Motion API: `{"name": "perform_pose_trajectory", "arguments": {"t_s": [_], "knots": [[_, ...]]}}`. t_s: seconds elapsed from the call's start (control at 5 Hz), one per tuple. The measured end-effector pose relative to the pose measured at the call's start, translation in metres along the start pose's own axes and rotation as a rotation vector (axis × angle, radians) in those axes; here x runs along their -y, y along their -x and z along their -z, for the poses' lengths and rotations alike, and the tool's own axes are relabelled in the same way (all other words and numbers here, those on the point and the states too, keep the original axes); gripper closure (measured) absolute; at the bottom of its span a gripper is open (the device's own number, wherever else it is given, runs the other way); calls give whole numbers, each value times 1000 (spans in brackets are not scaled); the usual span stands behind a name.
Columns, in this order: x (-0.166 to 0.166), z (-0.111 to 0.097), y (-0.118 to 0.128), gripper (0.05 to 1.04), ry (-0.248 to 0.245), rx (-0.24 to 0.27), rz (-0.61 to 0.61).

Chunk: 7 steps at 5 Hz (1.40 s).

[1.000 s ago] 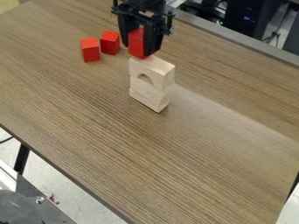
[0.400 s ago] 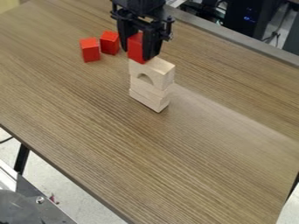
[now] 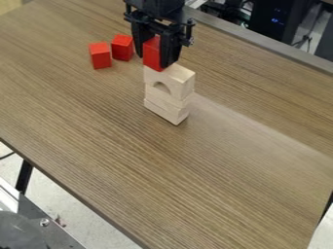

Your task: Put the red cube on top of the arch

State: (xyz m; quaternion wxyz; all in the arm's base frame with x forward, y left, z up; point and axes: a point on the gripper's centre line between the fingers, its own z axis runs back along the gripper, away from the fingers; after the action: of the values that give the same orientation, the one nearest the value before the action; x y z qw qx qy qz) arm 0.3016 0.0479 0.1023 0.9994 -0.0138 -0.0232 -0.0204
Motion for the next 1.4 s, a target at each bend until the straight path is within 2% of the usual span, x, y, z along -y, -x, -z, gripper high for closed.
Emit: {"name": "perform_pose_trajectory", "arguments": {"t_s": [0.4, 0.6, 0.8, 1.0, 1.4], "knots": [[1, 0, 2, 498, 5, 1, 0], [3, -1, 2, 450, 11, 4, 4], [8, 2, 4, 156, 18, -7, 21], [8, 4, 4, 83, 10, 0, 27], [9, 3, 4, 84, 13, -1, 44]]}}
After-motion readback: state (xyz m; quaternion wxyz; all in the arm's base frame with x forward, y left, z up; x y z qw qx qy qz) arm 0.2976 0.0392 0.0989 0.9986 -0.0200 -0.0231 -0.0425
